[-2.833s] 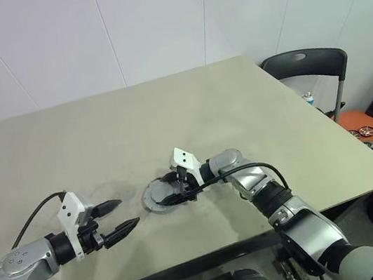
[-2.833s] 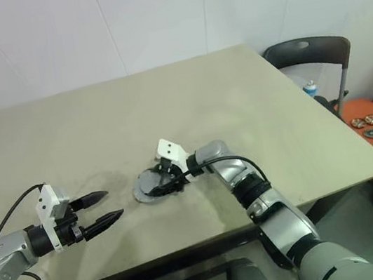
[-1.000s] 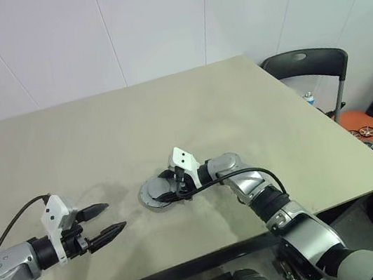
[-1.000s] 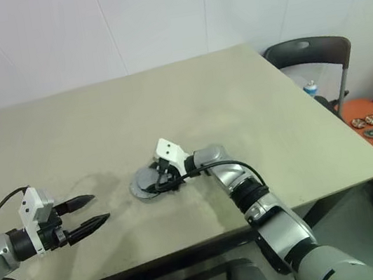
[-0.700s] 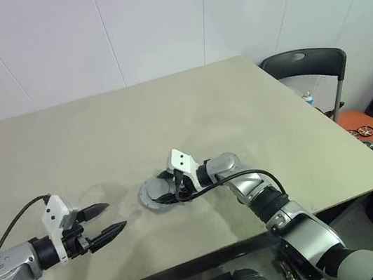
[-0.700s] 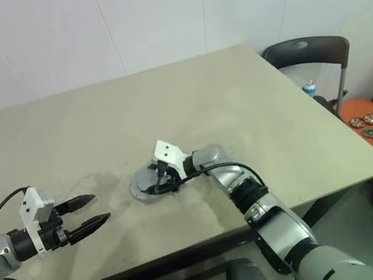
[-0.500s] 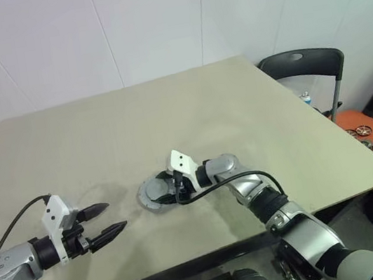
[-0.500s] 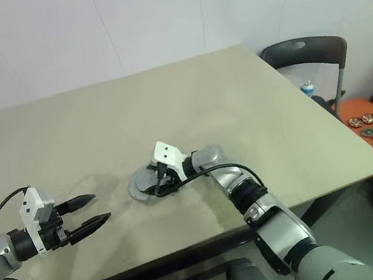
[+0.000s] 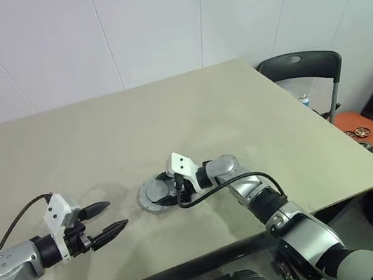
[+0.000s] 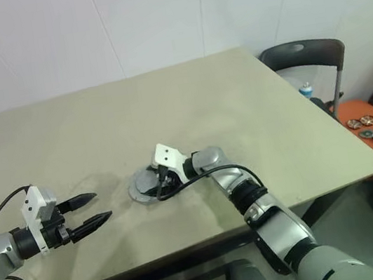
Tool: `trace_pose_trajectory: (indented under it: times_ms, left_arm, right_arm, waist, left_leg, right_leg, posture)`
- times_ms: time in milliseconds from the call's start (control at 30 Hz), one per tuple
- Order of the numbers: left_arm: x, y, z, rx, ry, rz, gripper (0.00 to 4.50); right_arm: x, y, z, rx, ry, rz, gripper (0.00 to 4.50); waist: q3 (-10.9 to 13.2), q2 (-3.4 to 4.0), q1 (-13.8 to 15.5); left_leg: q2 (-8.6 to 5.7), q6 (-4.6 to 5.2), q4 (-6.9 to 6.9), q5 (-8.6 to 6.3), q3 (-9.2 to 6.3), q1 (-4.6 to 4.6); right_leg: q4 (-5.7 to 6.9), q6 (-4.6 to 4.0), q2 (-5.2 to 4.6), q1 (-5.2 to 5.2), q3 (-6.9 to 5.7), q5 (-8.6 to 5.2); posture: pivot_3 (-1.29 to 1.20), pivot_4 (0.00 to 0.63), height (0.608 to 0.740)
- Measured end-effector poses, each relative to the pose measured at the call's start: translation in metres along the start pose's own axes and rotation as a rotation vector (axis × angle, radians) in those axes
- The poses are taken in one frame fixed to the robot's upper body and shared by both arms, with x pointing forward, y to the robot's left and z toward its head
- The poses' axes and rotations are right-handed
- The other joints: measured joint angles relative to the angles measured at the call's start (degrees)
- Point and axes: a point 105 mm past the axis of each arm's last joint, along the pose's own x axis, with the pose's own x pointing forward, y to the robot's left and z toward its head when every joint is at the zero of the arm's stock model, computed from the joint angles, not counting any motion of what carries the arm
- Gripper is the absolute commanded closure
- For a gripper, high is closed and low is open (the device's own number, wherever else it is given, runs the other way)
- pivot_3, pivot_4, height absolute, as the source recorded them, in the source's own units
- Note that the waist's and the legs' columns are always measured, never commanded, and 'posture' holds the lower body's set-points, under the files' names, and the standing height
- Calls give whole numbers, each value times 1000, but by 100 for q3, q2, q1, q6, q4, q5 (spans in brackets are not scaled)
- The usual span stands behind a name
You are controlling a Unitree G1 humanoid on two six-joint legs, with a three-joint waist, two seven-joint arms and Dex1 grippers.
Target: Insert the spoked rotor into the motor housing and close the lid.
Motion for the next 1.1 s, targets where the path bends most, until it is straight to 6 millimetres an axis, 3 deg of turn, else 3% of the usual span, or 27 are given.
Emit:
trace_pose_trajectory:
  times_ms: [433,800,1100]
  left_arm:
    - [1,-3,-2,-8,-11,16,470]
    - [2,-4,-2,-11,-16,17,470]
    - [3,-2,2,0,-26,20,470]
  right_arm:
    - [1,0,2,-36,34,29,1255]
    - [-1,-1,-1,103,123,56,1255]
    - [0,0,-1,43,103,49,1255]
  waist:
    - [-21,6,2]
    - [-78,21,29]
    - [-91,29,18]
  left_leg:
    - [-1,1,-3,-1,-1,-2]
    - [-6,11,-6,-8,-1,-2]
    - [-7,11,-6,-10,-1,13]
  right_leg:
    - [-7,0,-2,0,0,0]
    - [-14,6,-6,2,0,-4]
    - [-11,10,-6,18,0,-7]
  posture:
    - [0,0,740]
    - [0,0,740]
    - [0,0,740]
